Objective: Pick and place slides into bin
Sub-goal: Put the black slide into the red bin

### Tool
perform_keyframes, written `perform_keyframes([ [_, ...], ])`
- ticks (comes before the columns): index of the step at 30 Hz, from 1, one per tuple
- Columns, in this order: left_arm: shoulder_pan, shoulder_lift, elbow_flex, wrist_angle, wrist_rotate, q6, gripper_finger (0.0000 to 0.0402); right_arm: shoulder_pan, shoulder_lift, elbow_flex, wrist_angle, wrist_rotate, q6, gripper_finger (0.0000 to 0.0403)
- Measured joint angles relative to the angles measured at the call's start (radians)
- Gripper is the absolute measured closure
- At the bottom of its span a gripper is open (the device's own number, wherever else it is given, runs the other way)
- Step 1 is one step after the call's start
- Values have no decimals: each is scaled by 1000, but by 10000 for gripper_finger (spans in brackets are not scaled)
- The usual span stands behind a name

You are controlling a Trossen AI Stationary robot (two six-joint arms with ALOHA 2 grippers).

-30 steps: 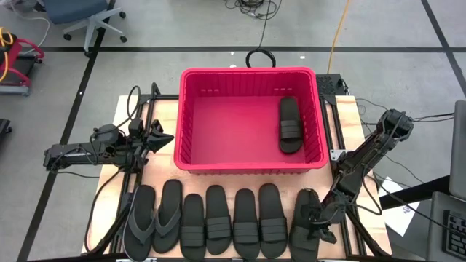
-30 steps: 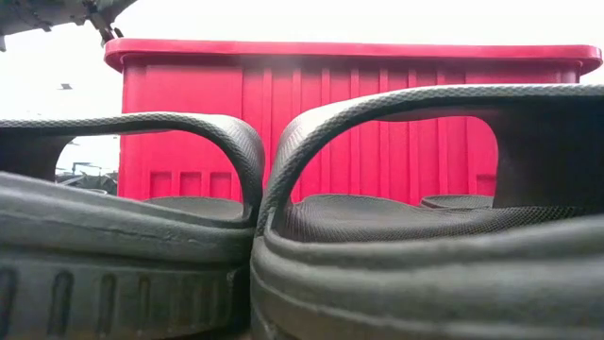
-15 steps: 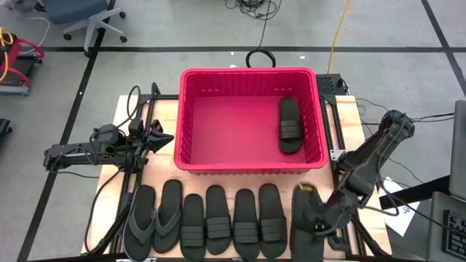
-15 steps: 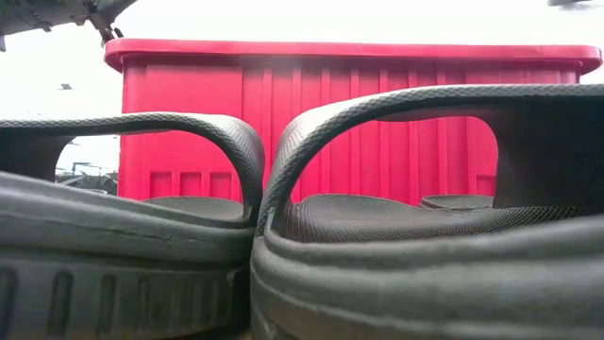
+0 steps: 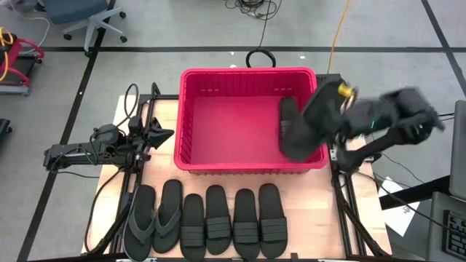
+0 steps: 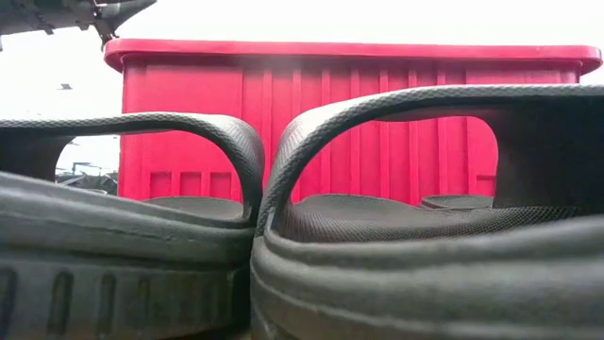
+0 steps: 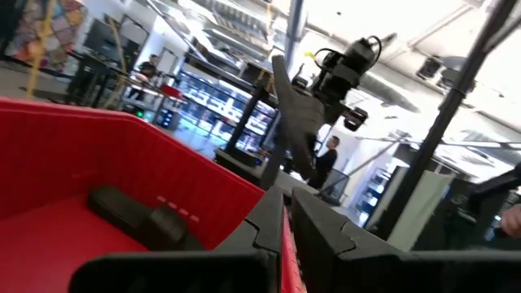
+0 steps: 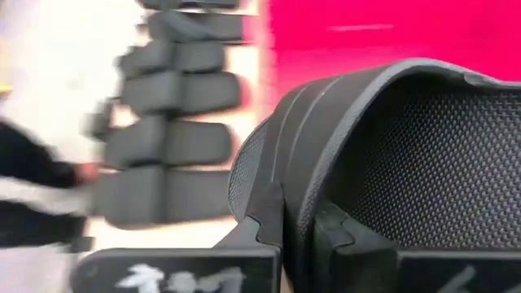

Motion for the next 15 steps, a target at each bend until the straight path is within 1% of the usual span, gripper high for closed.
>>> perform_keyframes([
  [2, 0, 0, 0, 0, -16, 0, 376, -149, -7, 20, -27, -40, -124, 397],
  [6, 0, 0, 0, 0, -56, -30, 376, -435, 3, 10, -21, -263, -352, 397],
  [8, 0, 0, 0, 0, -66, -52, 376, -551, 28, -23, -19, -353, -447, 397],
  [10, 0, 0, 0, 1, -68, -72, 376, -639, 66, -67, -13, -394, -528, 397],
  [12, 0, 0, 0, 0, -68, -85, 376, -708, 112, -118, 8, -396, -595, 397],
  [15, 0, 0, 0, 0, -67, -89, 376, -782, 175, -185, 58, -399, -669, 397],
])
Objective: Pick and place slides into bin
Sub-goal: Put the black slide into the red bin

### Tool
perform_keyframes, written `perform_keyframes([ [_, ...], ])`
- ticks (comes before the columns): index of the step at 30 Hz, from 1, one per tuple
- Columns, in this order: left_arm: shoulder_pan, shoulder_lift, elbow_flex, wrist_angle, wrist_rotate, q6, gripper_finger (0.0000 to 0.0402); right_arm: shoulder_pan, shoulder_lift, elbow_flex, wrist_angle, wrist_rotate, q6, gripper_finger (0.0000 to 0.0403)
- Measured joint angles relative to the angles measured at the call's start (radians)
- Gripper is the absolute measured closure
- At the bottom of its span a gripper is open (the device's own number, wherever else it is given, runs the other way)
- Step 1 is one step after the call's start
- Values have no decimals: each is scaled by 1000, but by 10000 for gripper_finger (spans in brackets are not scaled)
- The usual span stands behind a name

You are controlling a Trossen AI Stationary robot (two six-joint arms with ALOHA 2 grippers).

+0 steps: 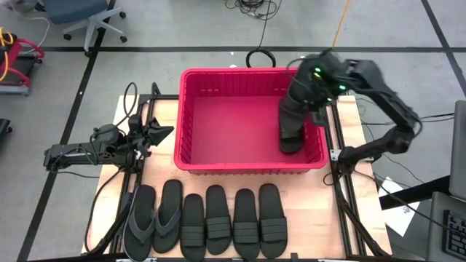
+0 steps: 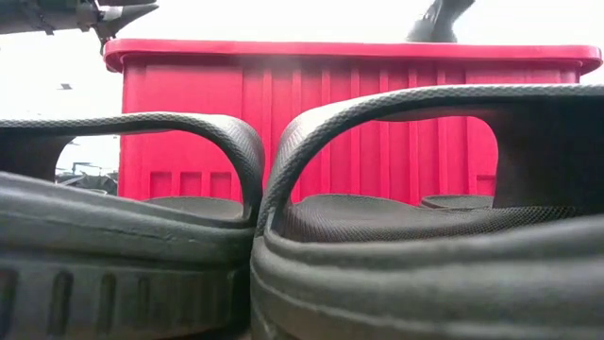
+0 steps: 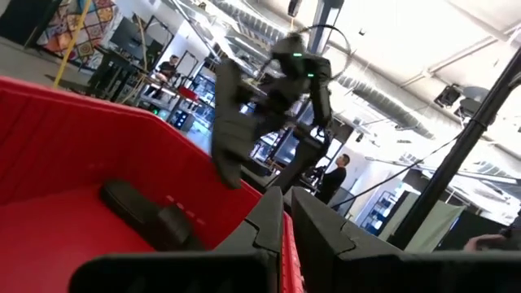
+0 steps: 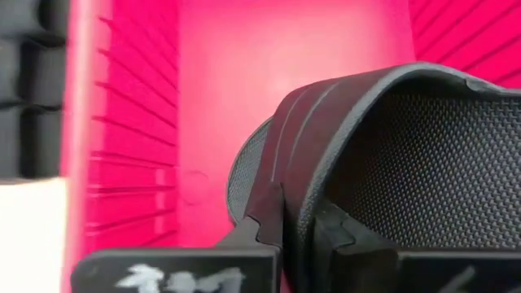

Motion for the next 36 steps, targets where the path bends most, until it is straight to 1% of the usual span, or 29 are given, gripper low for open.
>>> perform_keyframes([
  [3, 0, 0, 0, -1, 8, 5, 376, -42, 66, -56, 57, -38, -47, 397],
  [8, 0, 0, 0, -17, 26, 56, 376, -48, 167, -105, 153, -100, -111, 397],
  [12, 0, 0, 0, -25, 26, 112, 376, -47, 254, -109, 146, -292, -180, 397],
  [14, 0, 0, 0, -25, 24, 139, 376, -40, 294, -109, 145, -332, -198, 397],
  [17, 0, 0, 0, -25, 15, 163, 376, -37, 362, -109, 131, -337, -238, 397],
  [22, 0, 0, 0, -26, -12, 156, 376, -37, 461, -109, 87, -339, -314, 397],
  [25, 0, 0, 0, -25, -30, 149, 376, -36, 513, -110, 102, -361, -335, 397],
  [29, 0, 0, 0, -28, -47, 196, 376, -37, 554, -109, 137, -415, -336, 397],
  [32, 0, 0, 0, -28, -74, 205, 376, -37, 586, -109, 129, -415, -338, 397],
  [36, 0, 0, 0, -28, -79, 206, 376, -41, 621, -110, 116, -414, -365, 397],
])
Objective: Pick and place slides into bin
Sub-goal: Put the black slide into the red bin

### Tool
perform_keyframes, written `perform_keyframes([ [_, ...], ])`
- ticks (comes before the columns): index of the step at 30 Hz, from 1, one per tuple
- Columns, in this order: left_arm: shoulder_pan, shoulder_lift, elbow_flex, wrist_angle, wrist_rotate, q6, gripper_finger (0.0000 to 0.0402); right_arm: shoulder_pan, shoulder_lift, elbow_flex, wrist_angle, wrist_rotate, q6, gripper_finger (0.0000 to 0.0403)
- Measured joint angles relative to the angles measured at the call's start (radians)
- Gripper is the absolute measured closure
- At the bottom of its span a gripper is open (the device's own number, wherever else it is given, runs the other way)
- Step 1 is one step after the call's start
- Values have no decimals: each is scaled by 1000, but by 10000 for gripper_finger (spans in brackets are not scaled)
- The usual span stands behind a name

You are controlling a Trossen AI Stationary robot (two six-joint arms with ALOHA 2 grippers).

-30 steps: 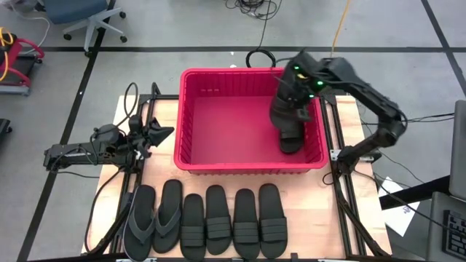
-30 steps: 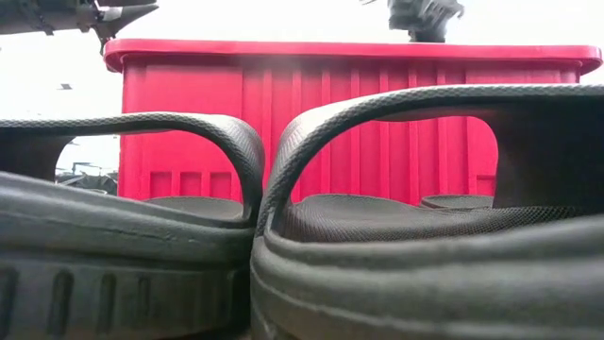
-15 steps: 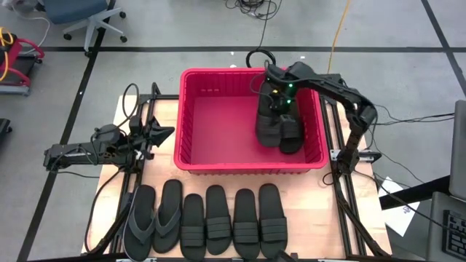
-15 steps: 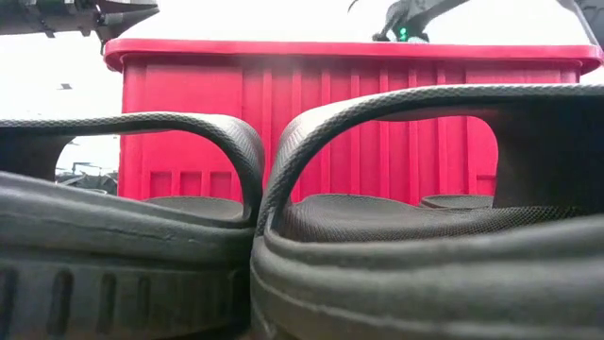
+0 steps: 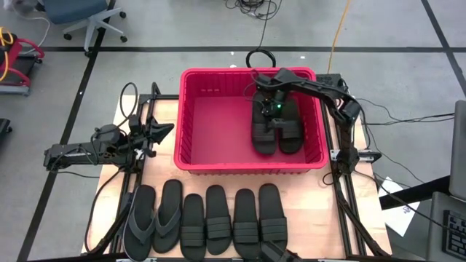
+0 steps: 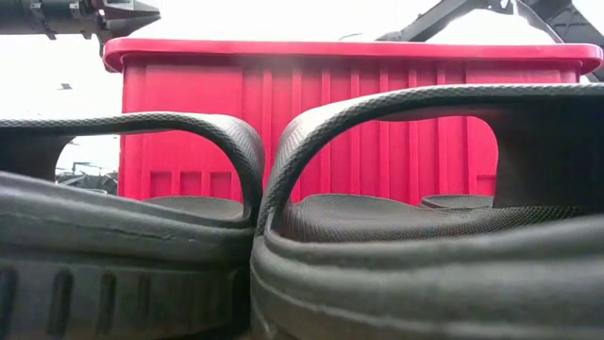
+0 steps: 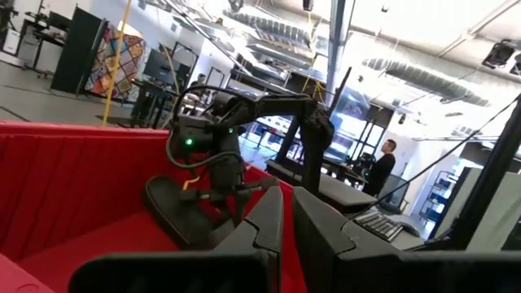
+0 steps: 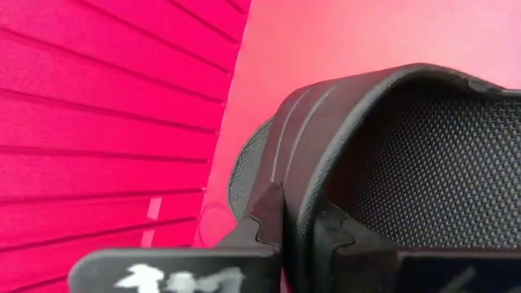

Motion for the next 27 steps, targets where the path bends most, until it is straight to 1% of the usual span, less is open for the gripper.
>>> perform_keyframes([
  [6, 0, 0, 0, 0, -1, 9, 376, -19, 45, -5, 2, 5, -14, 397],
  [12, 0, 0, 0, 1, -1, 9, 376, -54, 44, -80, 37, 25, 45, 397],
  [16, 0, 0, 0, 2, -1, 14, 376, -73, 42, -123, 37, 25, 17, 397],
  [20, 0, 0, 0, 3, -1, 16, 376, -85, 42, -139, 48, 29, 2, 396],
  [23, 0, 0, 0, 3, -1, 16, 376, -85, 42, -140, 65, 64, 30, 387],
  [27, 0, 0, 0, 3, -1, 16, 376, -81, 42, -140, 83, 87, 48, 359],
])
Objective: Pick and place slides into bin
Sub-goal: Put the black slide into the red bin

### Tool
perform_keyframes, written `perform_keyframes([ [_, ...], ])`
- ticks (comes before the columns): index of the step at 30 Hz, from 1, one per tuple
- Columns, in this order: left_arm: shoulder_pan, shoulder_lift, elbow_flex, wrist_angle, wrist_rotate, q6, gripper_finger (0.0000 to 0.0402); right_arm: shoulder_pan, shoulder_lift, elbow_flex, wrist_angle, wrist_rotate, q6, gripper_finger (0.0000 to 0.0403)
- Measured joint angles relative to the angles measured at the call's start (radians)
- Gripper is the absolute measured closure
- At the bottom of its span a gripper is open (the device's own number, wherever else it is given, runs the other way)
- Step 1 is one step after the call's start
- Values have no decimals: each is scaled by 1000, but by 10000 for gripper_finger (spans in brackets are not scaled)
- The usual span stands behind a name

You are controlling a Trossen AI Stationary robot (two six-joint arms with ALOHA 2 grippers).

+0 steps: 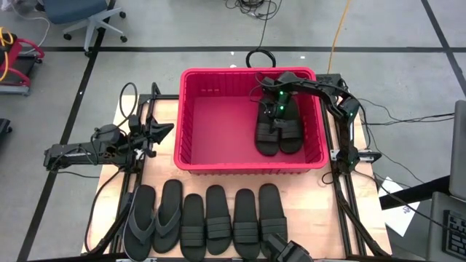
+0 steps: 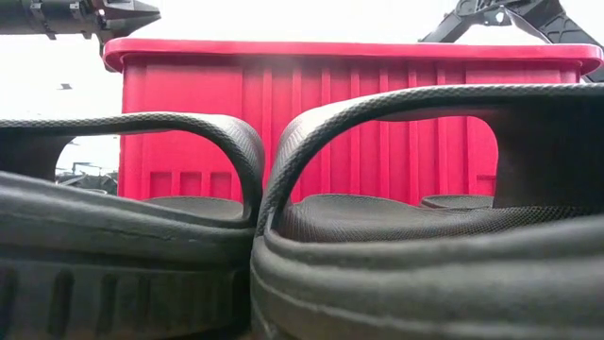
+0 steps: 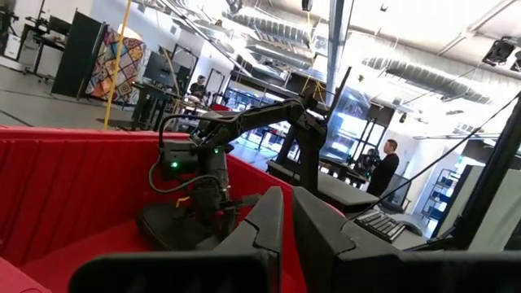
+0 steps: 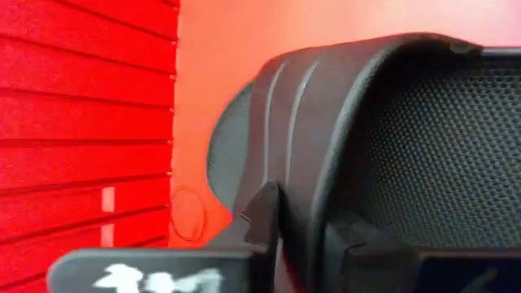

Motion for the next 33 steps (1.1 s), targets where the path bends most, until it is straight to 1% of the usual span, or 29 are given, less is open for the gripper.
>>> perform_keyframes([
  [7, 0, 0, 0, 0, 0, -1, 376, 29, -21, -1, 43, 107, 23, 302],
  [13, 0, 0, 0, -2, 0, -1, 376, 66, -69, -2, 109, 234, 54, 258],
  [14, 0, 0, 0, -2, 0, -2, 376, 73, -79, -2, 118, 242, 53, 253],
  [18, 0, 0, 0, -2, 0, -2, 376, 98, -118, -2, 165, 260, 61, 236],
  [22, 0, 0, 0, -2, 0, -2, 376, 127, -165, -2, 202, 295, 122, 236],
  [24, 0, 0, 0, -2, 0, -3, 376, 143, -199, -2, 225, 291, 143, 239],
  [27, 0, 0, 0, 2, 0, -31, 376, 173, -273, -2, 274, 279, 224, 250],
  [28, 0, 0, 0, 11, 0, -40, 376, 183, -306, -2, 297, 258, 250, 256],
  [31, 0, 0, 0, 92, 0, -44, 376, 219, -418, -2, 413, 119, 340, 285],
  [33, 0, 0, 0, 154, 5, -9, 376, 243, -491, -9, 557, 16, 426, 315],
])
